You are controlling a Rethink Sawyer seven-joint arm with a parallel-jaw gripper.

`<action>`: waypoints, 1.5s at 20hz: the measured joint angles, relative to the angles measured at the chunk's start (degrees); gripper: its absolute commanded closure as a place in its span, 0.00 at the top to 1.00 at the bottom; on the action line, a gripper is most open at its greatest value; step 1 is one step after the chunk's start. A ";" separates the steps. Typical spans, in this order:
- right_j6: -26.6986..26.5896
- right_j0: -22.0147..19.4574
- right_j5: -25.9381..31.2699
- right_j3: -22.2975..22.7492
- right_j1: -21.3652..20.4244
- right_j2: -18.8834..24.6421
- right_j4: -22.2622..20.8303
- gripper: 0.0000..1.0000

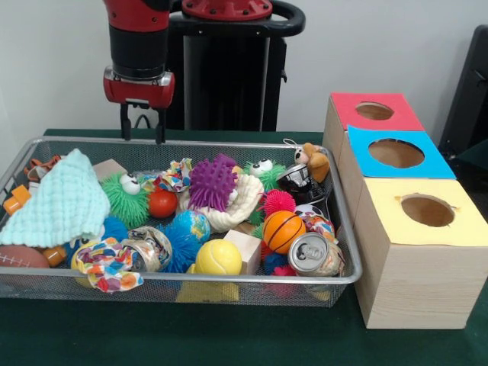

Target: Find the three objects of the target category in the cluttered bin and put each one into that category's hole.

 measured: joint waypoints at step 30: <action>0.00 0.02 -0.47 -5.00 9.90 0.90 -0.01 1.00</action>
